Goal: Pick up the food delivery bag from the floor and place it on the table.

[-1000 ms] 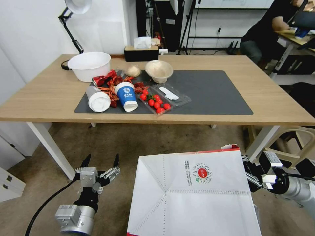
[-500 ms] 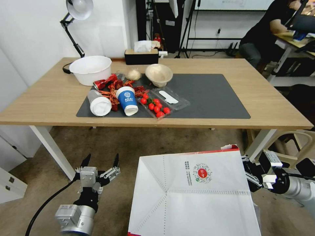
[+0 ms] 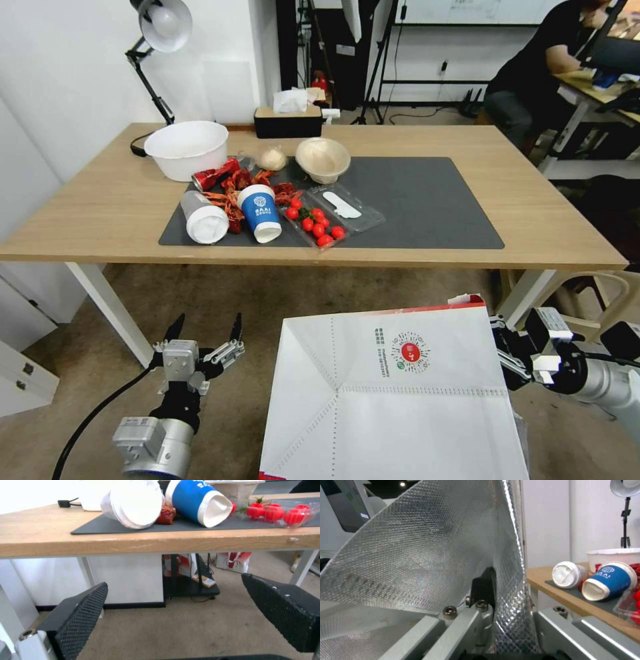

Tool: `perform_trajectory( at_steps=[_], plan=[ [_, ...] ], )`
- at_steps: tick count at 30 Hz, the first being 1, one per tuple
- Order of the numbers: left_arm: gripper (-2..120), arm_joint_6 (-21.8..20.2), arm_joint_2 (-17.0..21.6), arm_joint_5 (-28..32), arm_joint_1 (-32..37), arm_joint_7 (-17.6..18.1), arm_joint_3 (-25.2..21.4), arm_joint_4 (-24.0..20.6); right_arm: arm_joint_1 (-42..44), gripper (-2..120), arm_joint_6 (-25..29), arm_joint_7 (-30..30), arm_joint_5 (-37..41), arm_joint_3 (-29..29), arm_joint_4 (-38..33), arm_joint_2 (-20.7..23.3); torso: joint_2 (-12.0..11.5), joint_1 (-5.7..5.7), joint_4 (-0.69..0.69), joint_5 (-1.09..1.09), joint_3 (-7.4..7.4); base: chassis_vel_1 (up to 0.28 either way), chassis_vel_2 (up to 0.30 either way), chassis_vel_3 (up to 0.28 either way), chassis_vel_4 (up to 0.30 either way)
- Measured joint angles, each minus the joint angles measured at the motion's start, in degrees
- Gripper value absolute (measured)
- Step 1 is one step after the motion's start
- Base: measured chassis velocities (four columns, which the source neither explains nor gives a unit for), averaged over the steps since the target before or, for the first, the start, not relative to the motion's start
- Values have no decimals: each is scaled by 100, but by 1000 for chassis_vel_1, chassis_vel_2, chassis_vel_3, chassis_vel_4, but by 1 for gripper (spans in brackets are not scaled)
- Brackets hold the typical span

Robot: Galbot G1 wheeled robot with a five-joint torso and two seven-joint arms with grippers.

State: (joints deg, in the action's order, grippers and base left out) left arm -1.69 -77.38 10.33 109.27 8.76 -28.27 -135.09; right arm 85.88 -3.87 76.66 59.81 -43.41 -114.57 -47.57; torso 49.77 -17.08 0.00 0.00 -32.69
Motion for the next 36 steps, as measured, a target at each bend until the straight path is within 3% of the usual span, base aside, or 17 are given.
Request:
perform_trajectory(
  at_steps=[36],
  plan=[
    [100, -6, -10, -31, 35, -15, 0, -18, 5, 0, 7, 0, -1, -16, -31, -28, 954, -412, 0, 0, -541, 0, 0, 0, 0]
  ],
)
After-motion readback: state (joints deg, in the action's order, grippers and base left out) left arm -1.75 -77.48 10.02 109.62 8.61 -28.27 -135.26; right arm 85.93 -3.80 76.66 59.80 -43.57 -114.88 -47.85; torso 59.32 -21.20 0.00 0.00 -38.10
